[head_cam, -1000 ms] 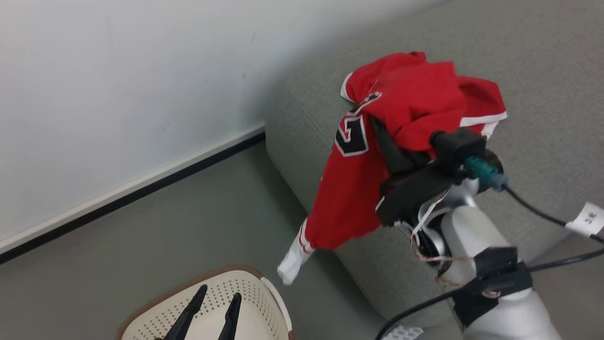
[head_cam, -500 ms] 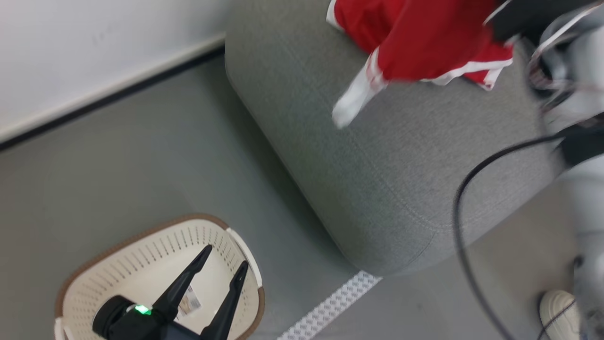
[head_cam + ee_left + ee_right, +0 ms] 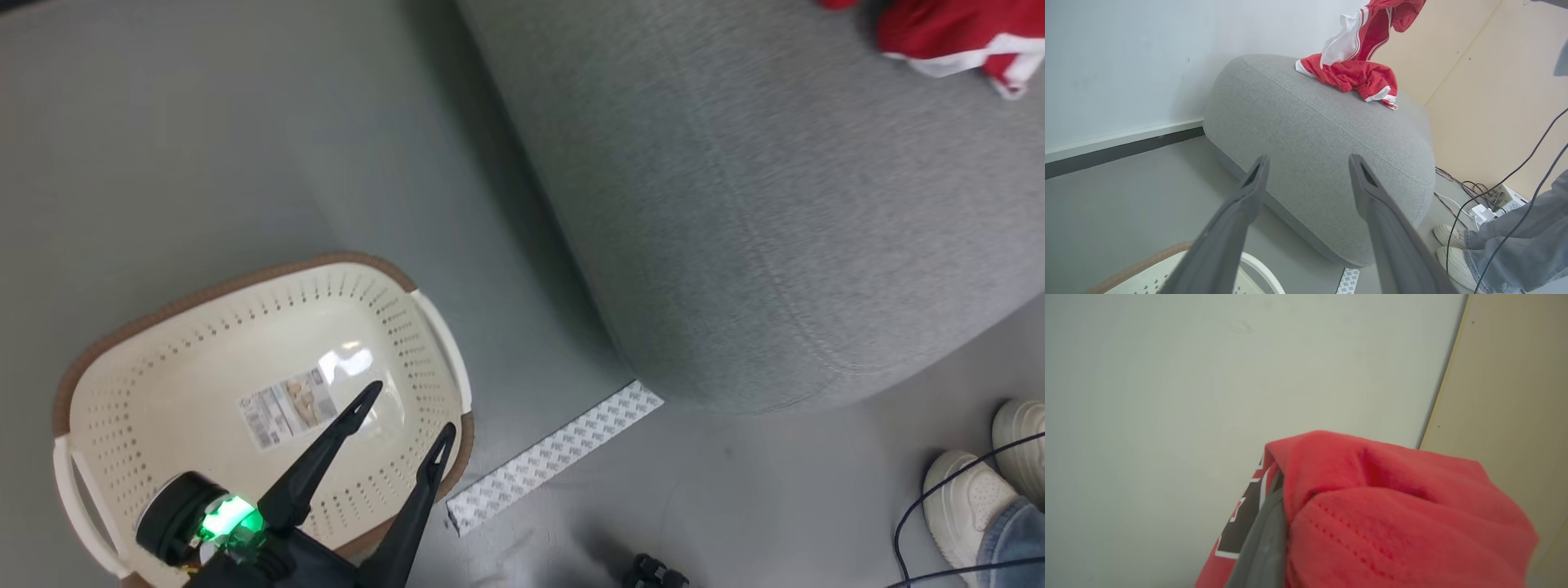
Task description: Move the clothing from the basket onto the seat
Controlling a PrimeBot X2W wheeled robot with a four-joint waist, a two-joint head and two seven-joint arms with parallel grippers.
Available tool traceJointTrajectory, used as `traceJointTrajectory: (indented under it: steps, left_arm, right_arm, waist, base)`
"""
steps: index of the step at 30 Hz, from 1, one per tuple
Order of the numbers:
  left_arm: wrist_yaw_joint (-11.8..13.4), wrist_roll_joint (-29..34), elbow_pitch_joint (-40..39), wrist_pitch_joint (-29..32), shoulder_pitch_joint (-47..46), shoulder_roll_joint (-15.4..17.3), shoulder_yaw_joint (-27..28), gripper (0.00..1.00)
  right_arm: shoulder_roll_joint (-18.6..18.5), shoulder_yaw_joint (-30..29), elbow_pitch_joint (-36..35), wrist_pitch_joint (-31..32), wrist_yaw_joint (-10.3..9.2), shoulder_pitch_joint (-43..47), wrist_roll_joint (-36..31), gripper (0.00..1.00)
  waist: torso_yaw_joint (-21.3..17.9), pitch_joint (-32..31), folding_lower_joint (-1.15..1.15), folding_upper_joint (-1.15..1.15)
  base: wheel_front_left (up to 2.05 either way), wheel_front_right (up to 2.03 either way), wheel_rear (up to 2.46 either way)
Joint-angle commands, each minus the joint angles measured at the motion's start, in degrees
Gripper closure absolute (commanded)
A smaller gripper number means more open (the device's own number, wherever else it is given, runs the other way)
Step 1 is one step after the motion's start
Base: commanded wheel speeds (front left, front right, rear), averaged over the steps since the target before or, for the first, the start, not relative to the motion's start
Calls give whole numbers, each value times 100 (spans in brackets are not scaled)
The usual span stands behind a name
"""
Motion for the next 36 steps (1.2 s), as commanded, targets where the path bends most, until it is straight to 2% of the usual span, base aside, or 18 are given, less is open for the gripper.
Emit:
traceJointTrajectory:
  steps: [1, 3, 9, 10, 11, 18, 23, 31, 33, 36]
  left_arm:
    - [2, 19, 9, -8, 27, 30, 4, 0]
    - [61, 110, -190, -33, 138, 32, -57, 0]
    - [154, 237, -392, -66, 319, 48, -139, 0]
    - [163, 249, -403, -75, 310, 55, -136, 0]
    - [164, 257, -409, -74, 290, 67, -137, 0]
    - [198, 154, -262, -154, 152, -26, -133, 0]
    - [185, -12, 114, -265, -74, -157, -99, 0]
    - [252, -104, 1187, -322, -268, -458, -250, 0]
    - [323, -292, 1446, -377, -232, -693, -232, 0]
    - [389, -466, 1778, -441, -100, -870, -205, 0]
  right_arm:
    - [12, 63, -54, -17, -2, -16, -18, 100]
    - [-114, -150, 284, -64, -2, 23, -149, 100]
    - [154, -223, 949, -224, -2, 711, -530, 100]
    - [172, -134, 1031, -230, -2, 830, -643, 57]
    - [181, -75, 1102, -222, -2, 934, -755, 0]
    - [428, -63, 1520, -260, -2, 1384, -910, 0]
    - [557, 320, 1636, -355, -2, 1667, -1004, 0]
    - [660, 712, 1497, -507, -2, 2520, -382, 0]
    - [698, 895, 1386, -509, -2, 2795, -210, 0]
    - [575, 1267, 1205, -491, -2, 3174, -145, 0]
  waist:
    - [296, 387, -2, -2]
    - [346, 475, -2, -2]
    - [435, 540, -2, -2]
    - [461, 547, -2, -2]
    - [489, 551, -2, -2]
    - [704, 325, -2, -2]
    - [848, -2, -2, -2]
    - [1207, -1119, -2, -2]
    - [1299, -1433, -2, -2]
    - [1428, -1865, -2, -2]
  base:
    - [0, 0, 0]
    - [0, 0, 0]
    - [0, 0, 0]
    - [0, 0, 0]
    - [0, 0, 0]
    - [0, 0, 0]
    - [0, 0, 0]
    - [0, 0, 0]
    - [0, 0, 0]
    - [0, 0, 0]
